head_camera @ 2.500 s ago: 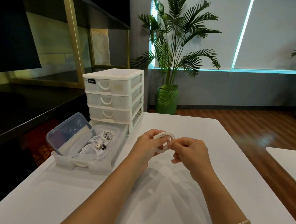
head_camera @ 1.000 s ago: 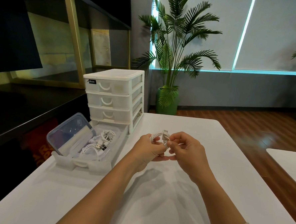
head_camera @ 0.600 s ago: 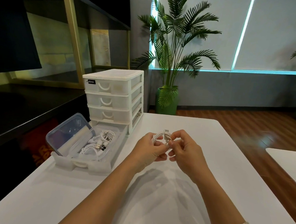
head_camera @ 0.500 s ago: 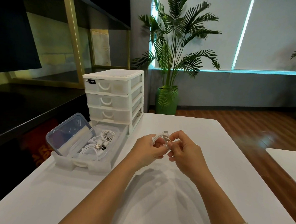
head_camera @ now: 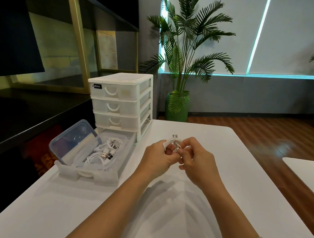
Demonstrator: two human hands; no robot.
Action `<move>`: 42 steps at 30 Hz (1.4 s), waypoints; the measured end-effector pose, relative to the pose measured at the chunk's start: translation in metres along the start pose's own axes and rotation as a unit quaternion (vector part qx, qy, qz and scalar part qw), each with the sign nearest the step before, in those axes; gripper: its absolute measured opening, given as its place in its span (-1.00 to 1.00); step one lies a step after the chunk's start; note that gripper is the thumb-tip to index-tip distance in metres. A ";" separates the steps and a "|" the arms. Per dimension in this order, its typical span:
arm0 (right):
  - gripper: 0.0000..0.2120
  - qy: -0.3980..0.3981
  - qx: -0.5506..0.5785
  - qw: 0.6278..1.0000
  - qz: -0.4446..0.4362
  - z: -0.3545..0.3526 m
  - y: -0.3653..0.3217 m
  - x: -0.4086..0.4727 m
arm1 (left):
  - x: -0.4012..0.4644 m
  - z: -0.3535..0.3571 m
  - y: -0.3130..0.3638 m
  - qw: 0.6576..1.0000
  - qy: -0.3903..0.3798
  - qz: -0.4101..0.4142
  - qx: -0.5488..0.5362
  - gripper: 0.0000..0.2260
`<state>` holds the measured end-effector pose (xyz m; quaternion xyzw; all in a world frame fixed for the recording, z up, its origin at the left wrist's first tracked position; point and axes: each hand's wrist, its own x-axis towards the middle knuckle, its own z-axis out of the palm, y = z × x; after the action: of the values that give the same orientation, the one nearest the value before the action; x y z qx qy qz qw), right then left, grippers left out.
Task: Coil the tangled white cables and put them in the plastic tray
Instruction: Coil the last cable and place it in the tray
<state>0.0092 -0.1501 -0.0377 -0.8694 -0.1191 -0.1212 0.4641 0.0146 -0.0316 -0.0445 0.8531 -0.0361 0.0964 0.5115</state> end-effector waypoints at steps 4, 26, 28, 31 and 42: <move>-0.93 0.030 0.011 0.999 0.010 -0.002 0.004 -0.001 | 0.000 0.002 0.000 0.991 -0.025 -0.051 -0.120 -0.97; -0.83 0.098 0.108 0.985 0.095 -0.003 0.010 0.006 | 0.004 -0.007 -0.003 0.944 -0.128 -0.157 -0.259 -0.81; -0.84 0.083 0.147 0.980 0.110 -0.004 0.011 0.007 | 0.004 -0.008 -0.005 0.948 -0.118 -0.154 -0.251 -0.79; -0.86 0.071 0.184 0.973 0.121 -0.004 0.013 0.008 | 0.006 -0.008 -0.004 0.955 -0.102 -0.151 -0.233 -0.83; -0.93 0.078 0.236 0.961 0.122 0.000 0.015 0.008 | 0.004 0.002 -0.005 0.958 -0.077 -0.112 -0.254 -0.89</move>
<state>0.0210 -0.1578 -0.0468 -0.7312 -0.0005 -0.0995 0.6748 0.0199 -0.0309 -0.0489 0.6983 -0.0028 -0.0398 0.7147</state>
